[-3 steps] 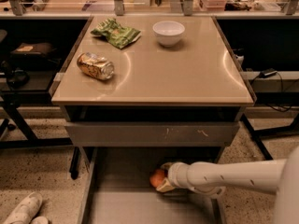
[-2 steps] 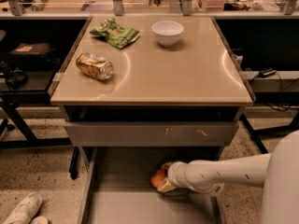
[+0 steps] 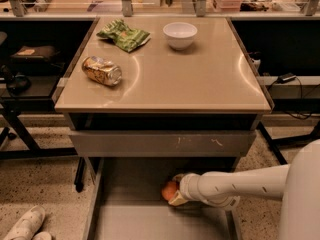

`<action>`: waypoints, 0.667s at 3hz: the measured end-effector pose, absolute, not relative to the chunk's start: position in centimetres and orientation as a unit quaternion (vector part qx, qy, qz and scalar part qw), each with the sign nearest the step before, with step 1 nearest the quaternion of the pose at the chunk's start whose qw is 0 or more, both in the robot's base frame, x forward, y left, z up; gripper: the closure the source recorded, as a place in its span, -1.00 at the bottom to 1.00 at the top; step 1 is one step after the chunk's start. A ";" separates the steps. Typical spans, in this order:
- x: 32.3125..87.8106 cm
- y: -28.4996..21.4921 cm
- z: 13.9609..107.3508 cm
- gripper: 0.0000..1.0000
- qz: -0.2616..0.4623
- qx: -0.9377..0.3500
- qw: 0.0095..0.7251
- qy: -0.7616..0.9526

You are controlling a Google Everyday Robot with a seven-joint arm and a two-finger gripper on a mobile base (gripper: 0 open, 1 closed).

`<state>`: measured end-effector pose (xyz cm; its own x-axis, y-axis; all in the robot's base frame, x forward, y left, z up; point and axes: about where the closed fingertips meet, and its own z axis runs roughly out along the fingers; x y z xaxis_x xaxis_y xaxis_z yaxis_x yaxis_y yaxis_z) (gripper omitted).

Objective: Place orange into middle drawer

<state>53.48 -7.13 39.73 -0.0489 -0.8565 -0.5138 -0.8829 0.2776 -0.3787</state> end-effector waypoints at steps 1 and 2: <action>53.5 -7.1 39.7 -0.33 0.020 -0.601 0.339 0.724; 53.5 -7.1 39.7 -0.79 0.020 -0.601 0.339 0.724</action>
Offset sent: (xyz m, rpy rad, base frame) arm 0.0000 0.0000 0.0000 0.0000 0.0000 0.0000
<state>53.47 -7.13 39.73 -0.0489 -0.8565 -0.5139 -0.8830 0.2775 -0.3786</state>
